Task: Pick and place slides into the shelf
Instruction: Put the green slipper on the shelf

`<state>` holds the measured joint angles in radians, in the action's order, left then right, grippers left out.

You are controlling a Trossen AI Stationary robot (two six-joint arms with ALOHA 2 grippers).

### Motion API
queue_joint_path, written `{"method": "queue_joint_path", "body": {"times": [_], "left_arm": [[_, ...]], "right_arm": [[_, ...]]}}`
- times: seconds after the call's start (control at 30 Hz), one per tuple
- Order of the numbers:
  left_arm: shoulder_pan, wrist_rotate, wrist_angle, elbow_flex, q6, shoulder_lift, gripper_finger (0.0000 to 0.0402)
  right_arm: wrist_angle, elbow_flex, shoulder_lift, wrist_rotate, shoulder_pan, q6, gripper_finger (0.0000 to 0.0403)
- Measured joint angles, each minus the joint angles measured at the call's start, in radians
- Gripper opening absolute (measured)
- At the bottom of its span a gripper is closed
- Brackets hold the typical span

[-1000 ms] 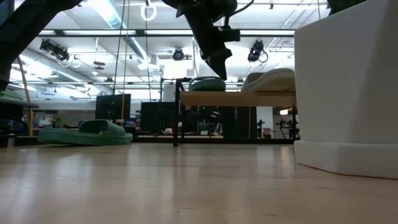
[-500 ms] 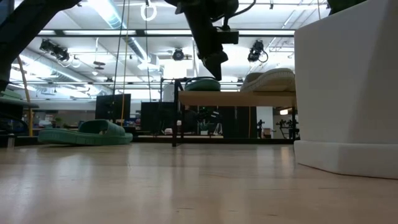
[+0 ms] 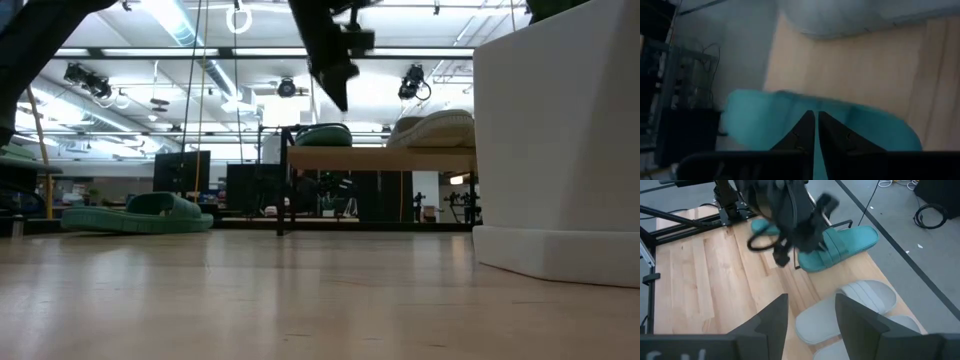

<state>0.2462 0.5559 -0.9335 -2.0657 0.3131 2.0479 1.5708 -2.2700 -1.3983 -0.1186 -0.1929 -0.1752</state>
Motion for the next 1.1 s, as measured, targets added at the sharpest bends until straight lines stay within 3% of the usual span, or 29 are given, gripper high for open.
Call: {"method": "queue_joint_path", "body": {"times": [0.1,0.23,0.47,0.77,0.93,1.1], "left_arm": [[0.038,-0.013,-0.149,-0.075,-0.125,-0.023,0.0033],[0.13,-0.113,-0.276,-0.102,-0.231,-0.065,0.0032],[0.321,-0.127,-0.549,-0.104,-0.236,-0.119,0.0013],[0.551,-0.324,-0.577,-0.103,-0.221,-0.129,0.003],[0.592,-0.372,-0.619,-0.095,-0.224,-0.129,0.0044],[0.591,-0.428,-0.621,0.037,-0.257,-0.133,0.0061]], "right_arm": [[0.0,0.0,0.0,0.0,0.0,0.001,0.017],[0.0,0.0,0.0,-0.001,0.0,0.014,0.017],[0.0,0.0,0.0,0.001,0.0,0.034,0.017],[0.0,0.0,0.0,0.001,0.0,0.048,0.017],[0.0,0.0,0.0,0.001,0.0,0.048,0.017],[0.0,0.0,-0.002,0.0,0.0,0.048,0.017]]}}
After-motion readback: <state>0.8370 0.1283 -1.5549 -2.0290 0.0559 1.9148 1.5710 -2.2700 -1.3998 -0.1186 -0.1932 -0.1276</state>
